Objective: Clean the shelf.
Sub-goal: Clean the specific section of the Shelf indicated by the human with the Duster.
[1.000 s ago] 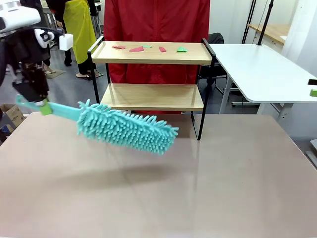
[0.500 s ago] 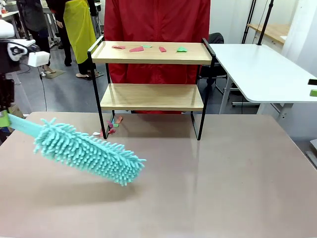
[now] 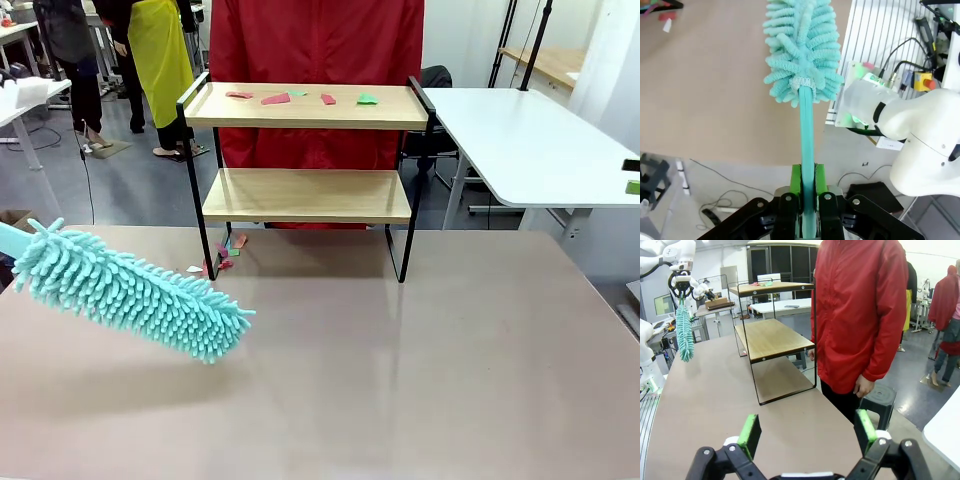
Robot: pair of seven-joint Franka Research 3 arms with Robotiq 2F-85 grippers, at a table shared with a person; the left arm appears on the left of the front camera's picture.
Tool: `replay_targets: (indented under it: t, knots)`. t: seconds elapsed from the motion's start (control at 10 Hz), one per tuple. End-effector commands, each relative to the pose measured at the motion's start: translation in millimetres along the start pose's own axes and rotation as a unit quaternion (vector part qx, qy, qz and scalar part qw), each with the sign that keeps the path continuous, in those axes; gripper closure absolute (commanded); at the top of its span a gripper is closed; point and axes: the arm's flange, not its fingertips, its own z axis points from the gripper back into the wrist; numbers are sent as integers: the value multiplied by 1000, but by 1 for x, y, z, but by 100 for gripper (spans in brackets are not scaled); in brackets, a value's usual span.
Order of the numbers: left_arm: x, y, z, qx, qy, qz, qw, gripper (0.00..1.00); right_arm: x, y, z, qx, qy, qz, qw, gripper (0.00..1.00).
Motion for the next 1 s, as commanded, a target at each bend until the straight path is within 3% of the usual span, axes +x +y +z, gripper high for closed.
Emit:
replay_targets:
  t: [0.0,0.9]
  knots:
    - [3,1,-8,-7,2,0,1000,87,4,1,-1,1,1,4,1000,0]
    - [3,1,-8,-7,2,0,1000,87,4,1,-1,1,1,4,1000,0]
